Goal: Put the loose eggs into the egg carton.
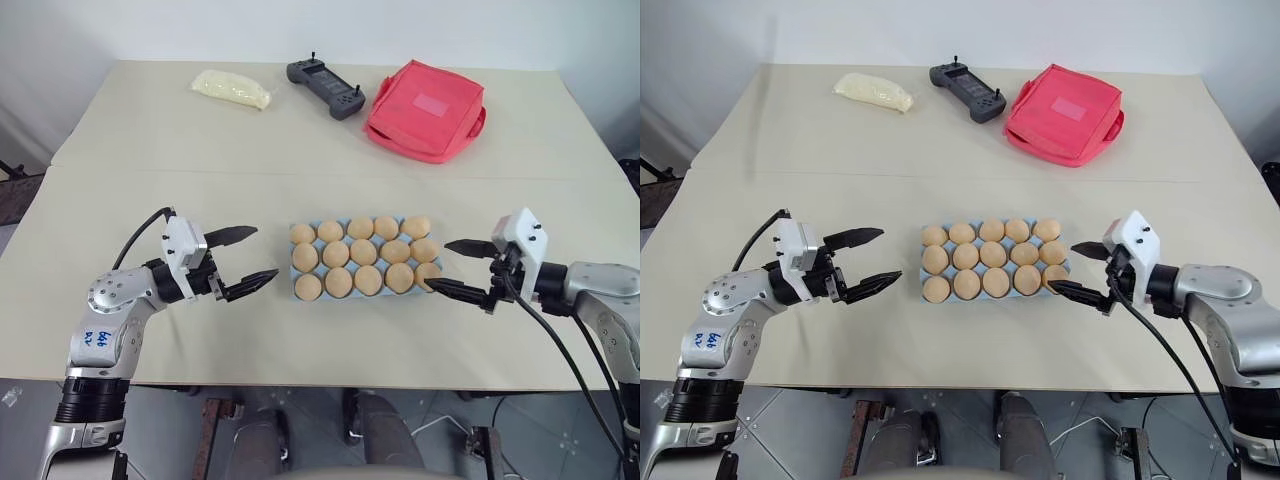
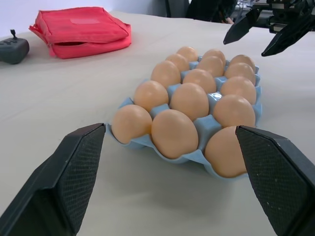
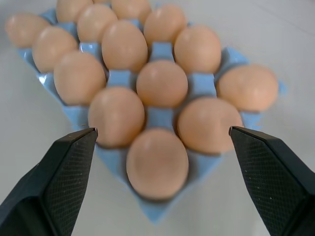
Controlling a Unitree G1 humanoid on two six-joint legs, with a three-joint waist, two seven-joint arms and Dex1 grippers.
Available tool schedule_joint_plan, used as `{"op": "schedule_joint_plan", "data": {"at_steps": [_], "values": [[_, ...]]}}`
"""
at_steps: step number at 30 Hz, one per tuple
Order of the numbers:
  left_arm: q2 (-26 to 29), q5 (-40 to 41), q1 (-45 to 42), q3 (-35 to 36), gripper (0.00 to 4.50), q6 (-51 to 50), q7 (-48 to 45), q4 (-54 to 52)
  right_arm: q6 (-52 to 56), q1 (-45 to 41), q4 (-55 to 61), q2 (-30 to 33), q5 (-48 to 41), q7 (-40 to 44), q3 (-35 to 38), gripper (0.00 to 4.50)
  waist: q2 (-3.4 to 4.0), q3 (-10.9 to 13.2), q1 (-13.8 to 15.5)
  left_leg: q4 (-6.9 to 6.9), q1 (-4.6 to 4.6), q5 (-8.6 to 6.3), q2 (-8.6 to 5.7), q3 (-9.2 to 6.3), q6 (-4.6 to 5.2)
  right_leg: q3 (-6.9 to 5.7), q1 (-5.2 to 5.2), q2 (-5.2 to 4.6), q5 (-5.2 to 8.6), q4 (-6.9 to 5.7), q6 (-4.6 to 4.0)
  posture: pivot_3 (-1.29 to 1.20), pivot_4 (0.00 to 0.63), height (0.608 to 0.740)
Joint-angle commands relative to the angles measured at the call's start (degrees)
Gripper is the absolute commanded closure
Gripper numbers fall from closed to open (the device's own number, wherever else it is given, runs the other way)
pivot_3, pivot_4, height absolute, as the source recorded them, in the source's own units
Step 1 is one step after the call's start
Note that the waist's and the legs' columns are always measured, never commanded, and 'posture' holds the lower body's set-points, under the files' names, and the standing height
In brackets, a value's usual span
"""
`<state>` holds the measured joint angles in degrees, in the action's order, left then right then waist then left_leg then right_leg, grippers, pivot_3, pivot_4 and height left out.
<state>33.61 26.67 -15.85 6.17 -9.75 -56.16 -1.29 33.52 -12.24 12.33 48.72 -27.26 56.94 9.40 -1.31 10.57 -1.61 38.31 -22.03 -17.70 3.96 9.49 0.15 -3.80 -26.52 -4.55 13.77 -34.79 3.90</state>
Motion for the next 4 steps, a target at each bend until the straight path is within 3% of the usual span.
{"op": "schedule_joint_plan", "data": {"at_steps": [1,4], "values": [[0.23,0.48,-1.74,0.22,0.0,1.39,-1.86,-0.22,-2.72,0.38,-0.68,0.53,0.32,0.44,1.82,0.03,0.0,0.0,0.07,0.01,0.0,0.03,0.0,-0.01,0.01,0.0,0.0,0.0,-0.02,0.0,-0.02,0.0,0.15,0.74],[0.41,0.56,-2.24,0.42,0.0,1.93,-3.27,0.6,-3.21,0.49,-0.63,0.12,0.29,0.0,1.64,0.03,0.0,0.0,0.1,0.02,-0.01,0.07,-0.02,-0.02,0.03,0.04,0.0,-0.01,-0.04,-0.01,-0.03,0.0,0.15,0.74]]}}
